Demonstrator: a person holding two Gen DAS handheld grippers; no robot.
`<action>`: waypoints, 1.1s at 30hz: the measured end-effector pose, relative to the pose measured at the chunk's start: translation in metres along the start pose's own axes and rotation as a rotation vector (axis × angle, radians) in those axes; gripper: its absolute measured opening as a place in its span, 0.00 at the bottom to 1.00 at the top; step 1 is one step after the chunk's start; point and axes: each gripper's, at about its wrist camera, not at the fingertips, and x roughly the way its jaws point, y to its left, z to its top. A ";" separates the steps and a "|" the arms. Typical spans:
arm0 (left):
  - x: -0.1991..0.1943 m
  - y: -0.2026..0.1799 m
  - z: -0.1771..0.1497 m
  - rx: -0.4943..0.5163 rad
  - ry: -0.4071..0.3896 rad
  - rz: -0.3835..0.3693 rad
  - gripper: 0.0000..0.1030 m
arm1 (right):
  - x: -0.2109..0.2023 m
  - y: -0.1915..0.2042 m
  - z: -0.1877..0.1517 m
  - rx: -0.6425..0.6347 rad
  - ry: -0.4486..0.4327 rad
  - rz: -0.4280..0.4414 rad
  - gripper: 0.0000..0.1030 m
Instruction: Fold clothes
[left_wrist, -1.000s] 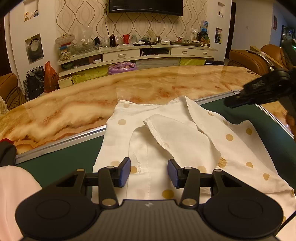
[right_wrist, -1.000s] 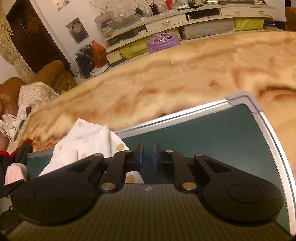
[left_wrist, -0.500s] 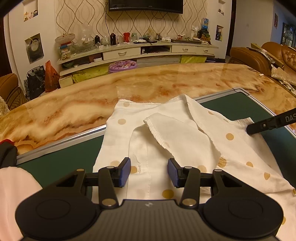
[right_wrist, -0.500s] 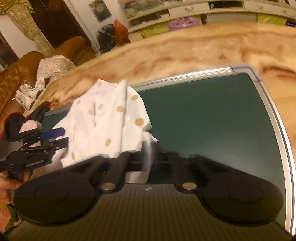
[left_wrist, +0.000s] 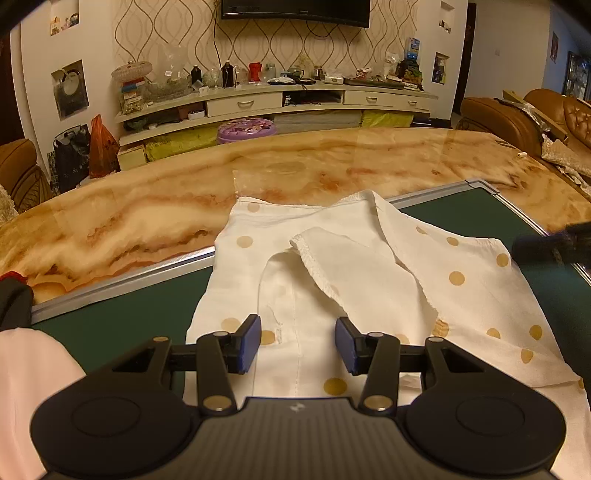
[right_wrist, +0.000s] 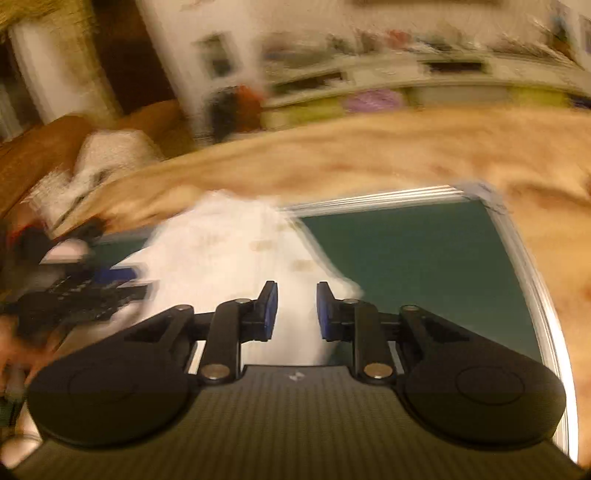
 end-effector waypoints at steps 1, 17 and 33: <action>0.000 0.000 0.001 -0.002 0.001 0.000 0.49 | 0.001 0.014 -0.002 -0.066 0.015 0.049 0.39; 0.000 -0.001 0.002 0.011 0.002 0.019 0.49 | 0.021 0.035 0.001 -0.172 0.017 -0.066 0.02; 0.015 -0.032 0.023 0.150 0.009 0.020 0.51 | -0.002 -0.022 -0.005 0.114 -0.067 -0.046 0.42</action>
